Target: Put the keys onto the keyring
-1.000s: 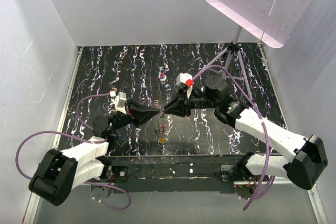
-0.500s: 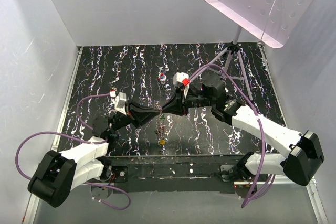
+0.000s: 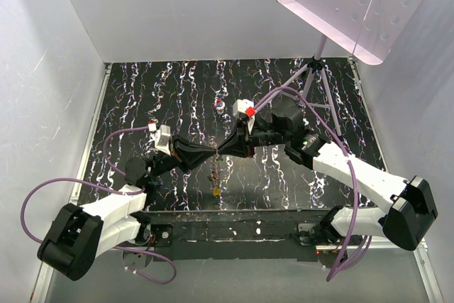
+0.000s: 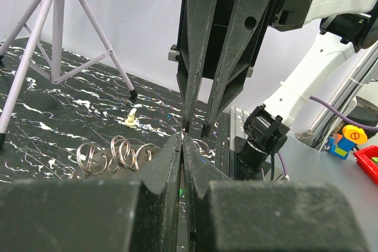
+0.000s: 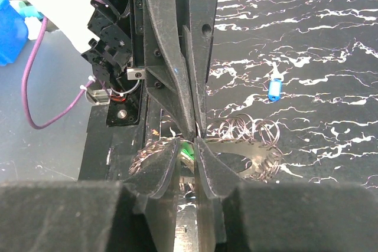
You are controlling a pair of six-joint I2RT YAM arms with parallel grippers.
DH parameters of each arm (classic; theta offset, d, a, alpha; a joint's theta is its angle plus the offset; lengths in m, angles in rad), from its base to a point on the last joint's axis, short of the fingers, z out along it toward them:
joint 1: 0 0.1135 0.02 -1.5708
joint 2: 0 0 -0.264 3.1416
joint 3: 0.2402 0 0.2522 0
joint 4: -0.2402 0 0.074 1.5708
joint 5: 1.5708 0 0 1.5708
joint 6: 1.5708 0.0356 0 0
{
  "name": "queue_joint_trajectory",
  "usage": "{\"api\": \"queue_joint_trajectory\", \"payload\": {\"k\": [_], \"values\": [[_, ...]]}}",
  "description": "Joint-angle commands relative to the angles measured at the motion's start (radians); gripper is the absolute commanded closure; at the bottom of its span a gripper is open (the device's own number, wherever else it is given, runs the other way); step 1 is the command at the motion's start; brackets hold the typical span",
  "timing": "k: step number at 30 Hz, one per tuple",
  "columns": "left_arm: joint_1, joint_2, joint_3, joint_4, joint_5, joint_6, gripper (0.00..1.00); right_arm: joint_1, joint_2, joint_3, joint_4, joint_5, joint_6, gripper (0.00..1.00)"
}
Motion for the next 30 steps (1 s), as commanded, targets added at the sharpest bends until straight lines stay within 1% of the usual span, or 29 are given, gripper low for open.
{"api": "queue_joint_trajectory", "payload": {"k": [1, 10, 25, 29, 30], "values": [[-0.006, -0.033, 0.034, 0.239, -0.025, 0.002, 1.0, 0.007, -0.009, 0.035, 0.009, -0.011, -0.015, 0.77], [-0.007, -0.047, 0.038, 0.239, -0.023, -0.002, 1.0, 0.007, -0.001, 0.037, 0.009, -0.005, -0.015, 0.75], [-0.016, -0.041, 0.052, 0.239, -0.023, -0.002, 1.0, 0.007, 0.011, 0.043, 0.013, -0.018, -0.01, 0.75], [-0.018, -0.038, 0.054, 0.239, -0.023, -0.001, 1.0, 0.007, 0.012, 0.047, 0.016, -0.024, -0.009, 0.78], [-0.018, -0.033, 0.052, 0.239, -0.025, -0.002, 1.0, 0.007, 0.012, 0.049, 0.018, -0.031, -0.007, 0.81]]}}
